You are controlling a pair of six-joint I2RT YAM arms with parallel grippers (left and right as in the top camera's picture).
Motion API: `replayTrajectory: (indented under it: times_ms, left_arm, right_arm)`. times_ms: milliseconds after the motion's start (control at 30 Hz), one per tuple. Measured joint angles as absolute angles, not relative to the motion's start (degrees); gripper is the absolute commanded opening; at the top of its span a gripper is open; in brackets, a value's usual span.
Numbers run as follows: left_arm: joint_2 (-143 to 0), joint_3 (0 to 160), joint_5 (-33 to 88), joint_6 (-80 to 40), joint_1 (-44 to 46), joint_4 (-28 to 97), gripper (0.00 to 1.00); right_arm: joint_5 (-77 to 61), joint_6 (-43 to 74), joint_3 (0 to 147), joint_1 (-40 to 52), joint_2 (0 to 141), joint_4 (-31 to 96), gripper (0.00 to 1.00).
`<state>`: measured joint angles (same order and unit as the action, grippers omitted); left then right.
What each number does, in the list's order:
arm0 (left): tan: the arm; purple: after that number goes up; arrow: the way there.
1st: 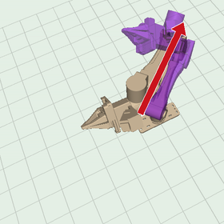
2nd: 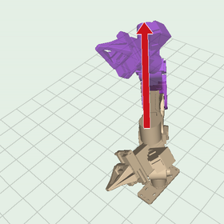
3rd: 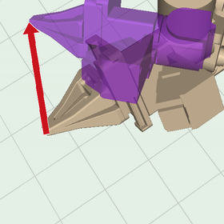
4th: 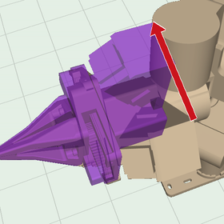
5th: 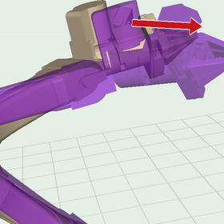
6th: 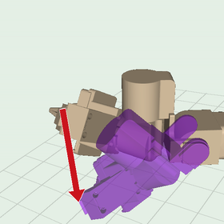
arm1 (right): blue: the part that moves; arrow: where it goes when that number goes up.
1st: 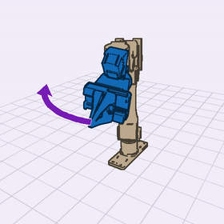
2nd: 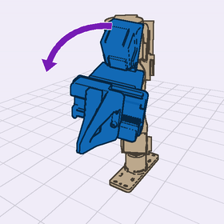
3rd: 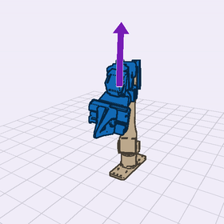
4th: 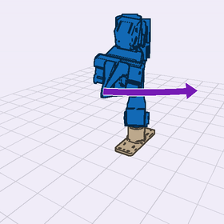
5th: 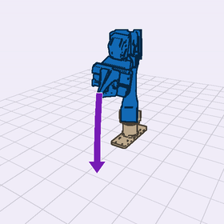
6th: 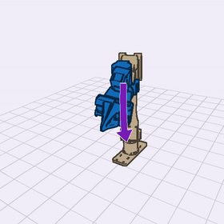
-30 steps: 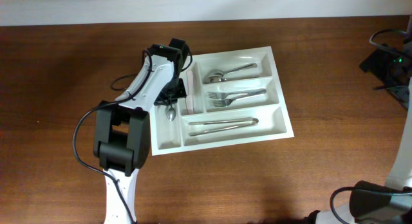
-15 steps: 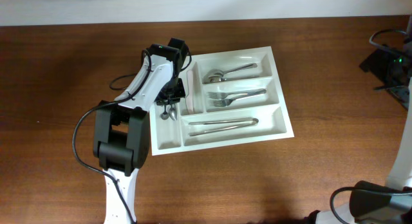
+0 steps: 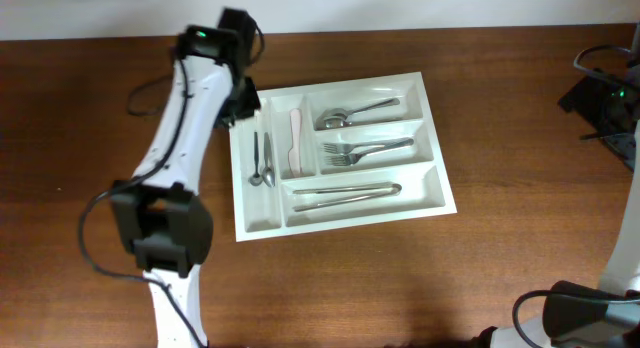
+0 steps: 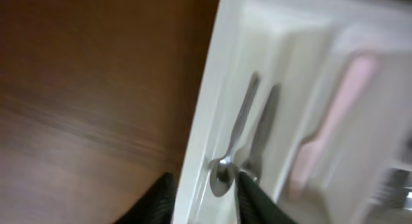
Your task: Pack container
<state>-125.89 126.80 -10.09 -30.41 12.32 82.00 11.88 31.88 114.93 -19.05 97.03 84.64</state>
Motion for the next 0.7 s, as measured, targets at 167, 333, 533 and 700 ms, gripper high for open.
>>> replayTrajectory:
  times_ms: [167, 333, 533, 700]
  left_arm:
    - [-117.7, 129.7, -10.4, -30.1, 10.0, 83.2, 0.99]
    - [-112.5, 130.2, -11.0, -30.0, 3.8, 87.7, 0.99]
    - [-112.4, 130.2, -11.0, -32.2, -3.7, 92.8, 0.99]
    - [-112.4, 130.2, -11.0, -33.9, -5.1, 92.7, 0.99]
  right_arm:
    - [11.9, 31.9, 115.0, -19.0, 97.0, 84.6, 0.99]
    - [11.9, 31.9, 114.9, -19.0, 97.0, 84.6, 0.99]
    - [11.9, 31.9, 114.9, -19.0, 97.0, 84.6, 0.99]
    - [11.9, 31.9, 114.9, -19.0, 97.0, 84.6, 0.99]
